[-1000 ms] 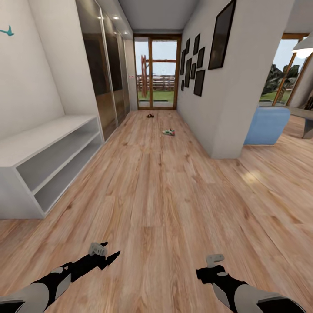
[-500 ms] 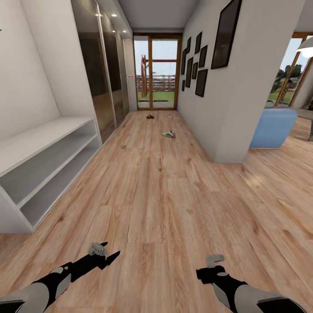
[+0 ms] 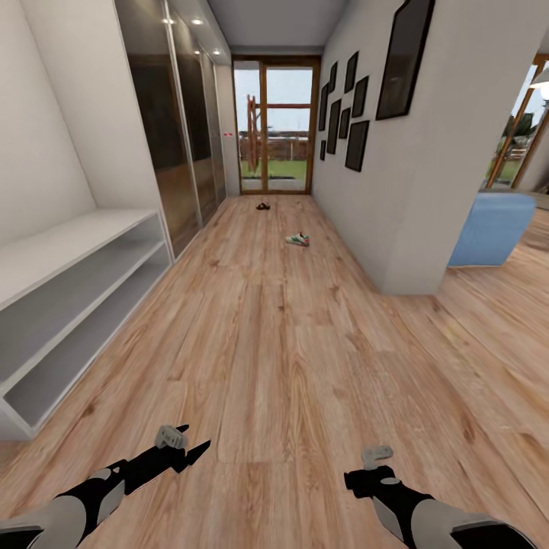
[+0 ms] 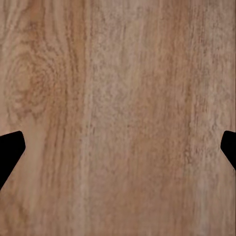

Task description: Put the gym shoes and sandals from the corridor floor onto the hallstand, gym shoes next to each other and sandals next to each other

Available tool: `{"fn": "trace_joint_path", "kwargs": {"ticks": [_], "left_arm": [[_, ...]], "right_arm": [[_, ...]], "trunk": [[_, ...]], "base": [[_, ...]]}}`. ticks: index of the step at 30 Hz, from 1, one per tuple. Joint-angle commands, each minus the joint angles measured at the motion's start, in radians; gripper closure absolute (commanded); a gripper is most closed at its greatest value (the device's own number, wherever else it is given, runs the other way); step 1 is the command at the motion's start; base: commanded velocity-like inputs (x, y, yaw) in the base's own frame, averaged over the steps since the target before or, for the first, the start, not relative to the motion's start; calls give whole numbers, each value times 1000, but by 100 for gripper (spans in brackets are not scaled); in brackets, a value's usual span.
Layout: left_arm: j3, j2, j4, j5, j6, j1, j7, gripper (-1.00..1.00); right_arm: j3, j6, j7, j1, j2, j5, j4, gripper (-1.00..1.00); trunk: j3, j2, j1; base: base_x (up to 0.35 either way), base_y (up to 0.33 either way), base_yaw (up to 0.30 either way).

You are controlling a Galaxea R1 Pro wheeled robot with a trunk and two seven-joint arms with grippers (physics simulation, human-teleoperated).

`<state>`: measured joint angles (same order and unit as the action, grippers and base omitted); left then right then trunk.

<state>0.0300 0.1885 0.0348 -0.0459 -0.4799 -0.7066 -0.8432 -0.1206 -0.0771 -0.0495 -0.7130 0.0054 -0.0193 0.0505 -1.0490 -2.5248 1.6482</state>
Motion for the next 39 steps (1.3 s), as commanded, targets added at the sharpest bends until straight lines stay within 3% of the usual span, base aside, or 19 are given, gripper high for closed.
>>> {"fn": "trace_joint_path", "kwargs": {"ticks": [1, 17, 20, 26, 39], "left_arm": [[2, 0, -1, -5, 1, -1, -7, -100], [2, 0, -1, -5, 1, -1, -3, -100], [2, 0, -1, -5, 1, -1, 28, -100], [1, -4, -2, -5, 0, -1, 153, -100], [2, -12, -3, -5, -2, -1, 194, -100]], "right_arm": [[-7, -7, -4, -2, 1, -2, 5, -100], [-7, -6, -5, 0, 1, -2, 5, -100], [-7, -6, -6, 0, 1, -2, 5, -100], [-7, -6, -7, 0, 1, -2, 5, -100], [-7, -6, -7, 0, 1, -2, 5, -100]], "trunk": [[-1, 0, 0], [-1, 0, 0], [-1, 0, 0], [-1, 0, 0], [-1, 0, 0]], "base": [[350, 0, 0], [350, 0, 0], [350, 0, 0], [350, 0, 0], [350, 0, 0]]}}
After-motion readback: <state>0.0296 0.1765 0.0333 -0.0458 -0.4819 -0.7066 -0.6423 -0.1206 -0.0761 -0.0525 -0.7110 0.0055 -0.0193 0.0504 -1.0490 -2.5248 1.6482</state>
